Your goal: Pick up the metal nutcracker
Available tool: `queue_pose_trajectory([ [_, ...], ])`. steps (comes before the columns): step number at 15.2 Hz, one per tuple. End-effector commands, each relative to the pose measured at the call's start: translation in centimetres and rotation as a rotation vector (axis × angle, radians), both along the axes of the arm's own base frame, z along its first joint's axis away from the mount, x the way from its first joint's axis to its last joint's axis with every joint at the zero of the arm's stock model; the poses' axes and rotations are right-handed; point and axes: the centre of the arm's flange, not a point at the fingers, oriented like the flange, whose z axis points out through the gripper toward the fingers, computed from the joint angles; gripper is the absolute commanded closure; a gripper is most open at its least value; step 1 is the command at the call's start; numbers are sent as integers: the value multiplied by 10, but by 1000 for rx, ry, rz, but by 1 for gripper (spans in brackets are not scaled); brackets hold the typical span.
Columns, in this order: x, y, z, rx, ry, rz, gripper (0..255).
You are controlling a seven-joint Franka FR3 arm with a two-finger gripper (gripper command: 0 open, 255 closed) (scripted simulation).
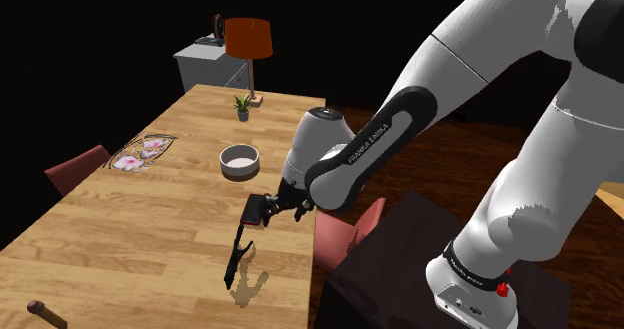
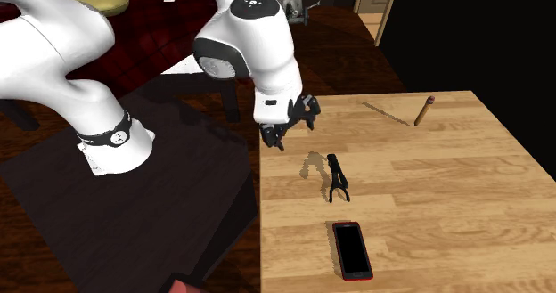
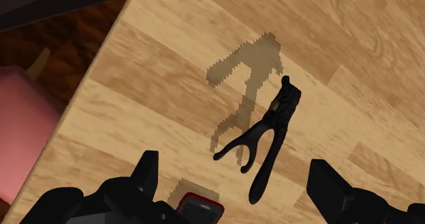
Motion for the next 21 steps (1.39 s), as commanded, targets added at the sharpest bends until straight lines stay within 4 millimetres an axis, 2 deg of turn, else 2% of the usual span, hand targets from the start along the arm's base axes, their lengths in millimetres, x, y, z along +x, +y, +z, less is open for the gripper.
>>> queue_pose_trajectory([
  [1,12,16,-21,12,-13,-21,0],
  [13,83,93,-126,63,-77,-136,0],
  [21,83,93,-166,63,-77,-136,0],
])
